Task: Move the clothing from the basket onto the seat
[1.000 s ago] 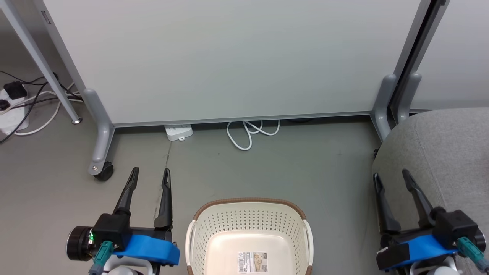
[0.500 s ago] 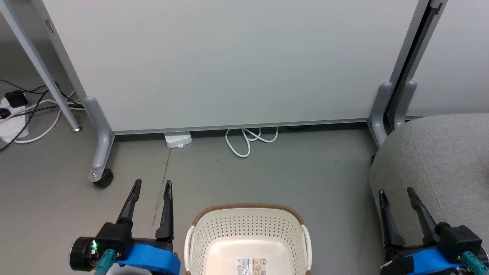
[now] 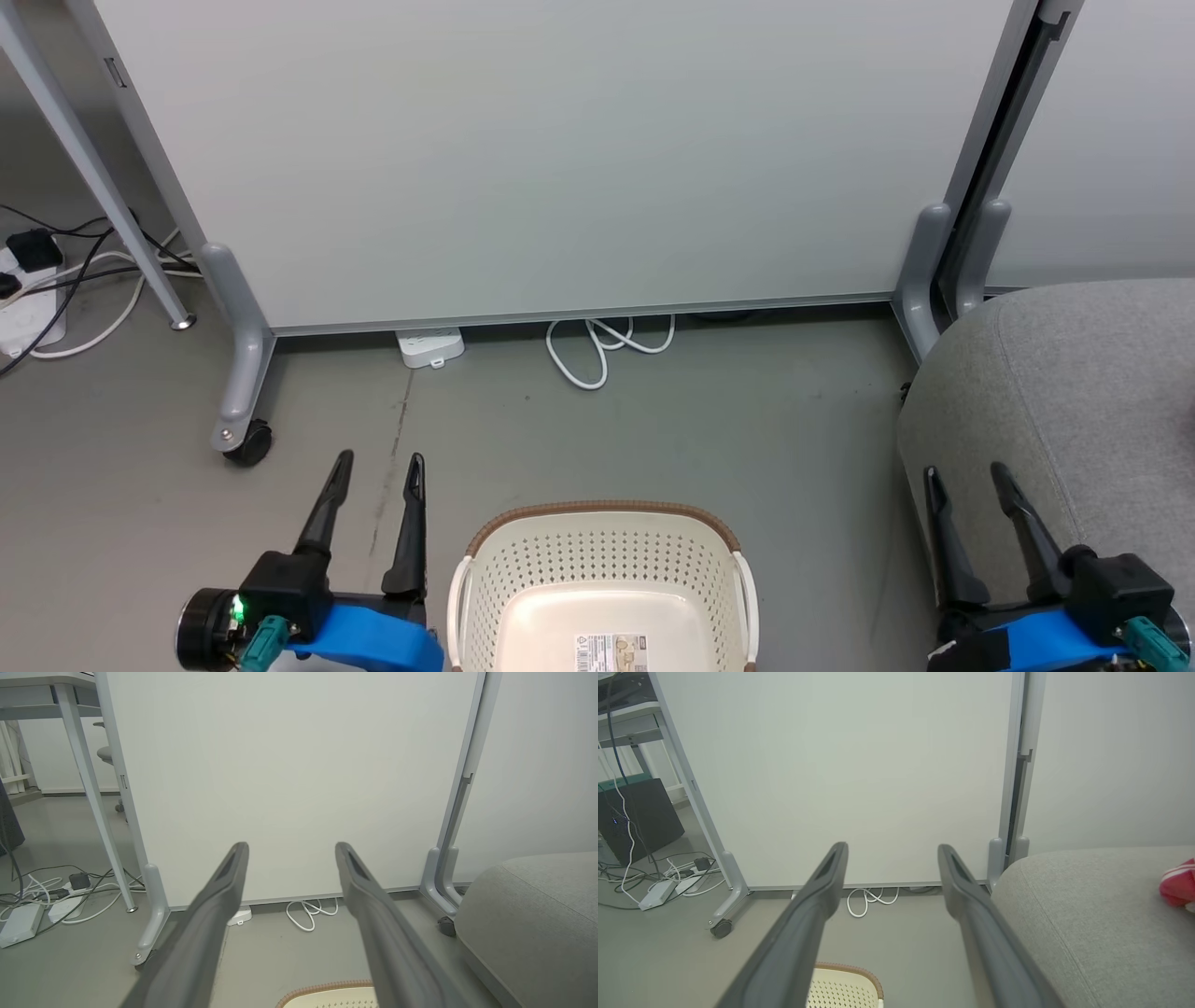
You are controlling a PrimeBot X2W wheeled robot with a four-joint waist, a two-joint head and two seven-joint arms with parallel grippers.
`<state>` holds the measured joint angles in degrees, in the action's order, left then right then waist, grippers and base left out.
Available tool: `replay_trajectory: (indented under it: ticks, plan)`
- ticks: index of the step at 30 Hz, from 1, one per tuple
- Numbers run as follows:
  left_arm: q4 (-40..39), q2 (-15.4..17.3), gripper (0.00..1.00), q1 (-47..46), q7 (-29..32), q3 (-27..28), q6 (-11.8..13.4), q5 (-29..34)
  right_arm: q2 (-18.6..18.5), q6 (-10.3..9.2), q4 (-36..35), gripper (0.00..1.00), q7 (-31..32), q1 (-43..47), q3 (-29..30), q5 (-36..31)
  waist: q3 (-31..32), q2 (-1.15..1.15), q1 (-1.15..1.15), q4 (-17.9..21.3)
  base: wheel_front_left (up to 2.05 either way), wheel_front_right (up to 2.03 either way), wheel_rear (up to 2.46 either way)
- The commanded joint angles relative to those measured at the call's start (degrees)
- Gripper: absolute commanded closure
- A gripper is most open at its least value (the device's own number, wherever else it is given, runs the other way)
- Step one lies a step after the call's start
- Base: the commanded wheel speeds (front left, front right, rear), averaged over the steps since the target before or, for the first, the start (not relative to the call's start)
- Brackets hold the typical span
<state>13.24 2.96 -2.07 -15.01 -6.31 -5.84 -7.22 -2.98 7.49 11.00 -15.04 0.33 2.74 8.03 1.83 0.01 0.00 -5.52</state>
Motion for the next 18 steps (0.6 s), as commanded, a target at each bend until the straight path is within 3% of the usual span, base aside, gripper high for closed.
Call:
replay_trajectory:
  ticks: [1,6,18]
  plan:
    - [0.2,0.0,1.00,0.0,0.0,0.0,0.0,0.0,0.0,0.00,0.2,1.00,0.0,0.0,0.0,0.0,0.0,-0.01,0.00,0.0,0.00,0.00,0.00]
    - [2.6,0.0,1.00,2.0,0.4,0.0,0.0,-0.6,0.2,0.00,2.9,1.00,0.4,0.4,0.0,0.5,0.0,-0.01,0.00,0.0,0.00,0.00,0.00]
    - [2.3,0.0,1.00,0.8,3.8,2.1,-0.3,-14.3,0.2,0.00,2.9,1.00,4.0,-0.9,0.7,14.1,-0.2,-0.01,0.00,0.6,0.00,0.00,0.00]
